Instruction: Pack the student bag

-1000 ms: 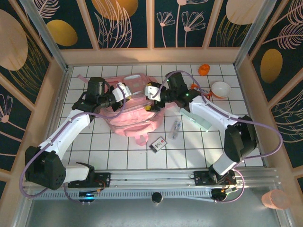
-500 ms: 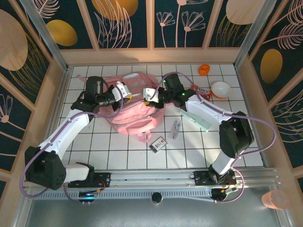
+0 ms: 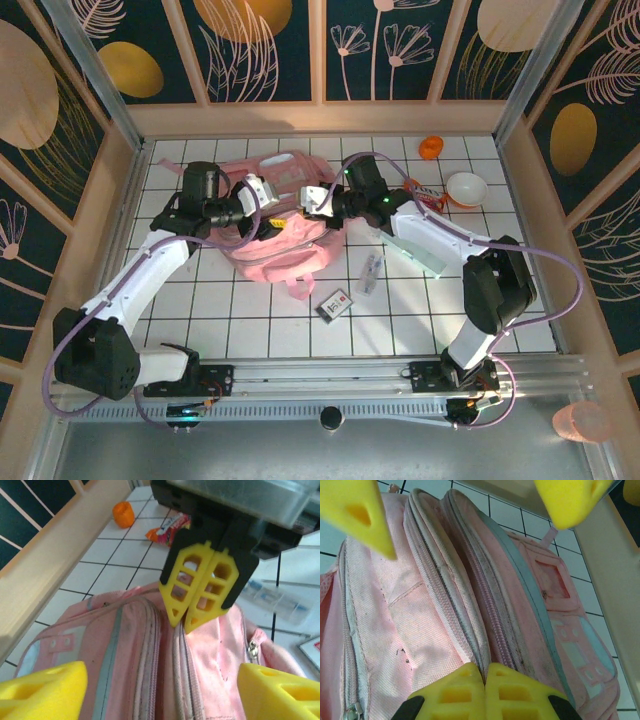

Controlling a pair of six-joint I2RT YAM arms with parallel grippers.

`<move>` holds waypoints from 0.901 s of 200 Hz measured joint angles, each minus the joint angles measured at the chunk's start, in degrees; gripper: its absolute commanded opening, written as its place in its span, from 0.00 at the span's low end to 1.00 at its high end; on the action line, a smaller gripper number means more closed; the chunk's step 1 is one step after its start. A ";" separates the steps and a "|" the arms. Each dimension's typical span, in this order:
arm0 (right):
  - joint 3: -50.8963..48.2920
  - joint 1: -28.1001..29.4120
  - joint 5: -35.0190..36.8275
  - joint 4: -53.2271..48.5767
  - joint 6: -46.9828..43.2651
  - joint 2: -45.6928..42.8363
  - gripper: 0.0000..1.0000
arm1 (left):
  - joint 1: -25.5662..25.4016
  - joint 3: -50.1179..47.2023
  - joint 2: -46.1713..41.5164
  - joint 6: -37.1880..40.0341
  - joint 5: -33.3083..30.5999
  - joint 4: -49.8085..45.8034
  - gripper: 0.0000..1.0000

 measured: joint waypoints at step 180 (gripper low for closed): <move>-12.68 1.14 12.04 1.55 45.68 -21.33 0.46 | -2.75 -0.70 6.86 -4.22 -7.91 0.04 0.00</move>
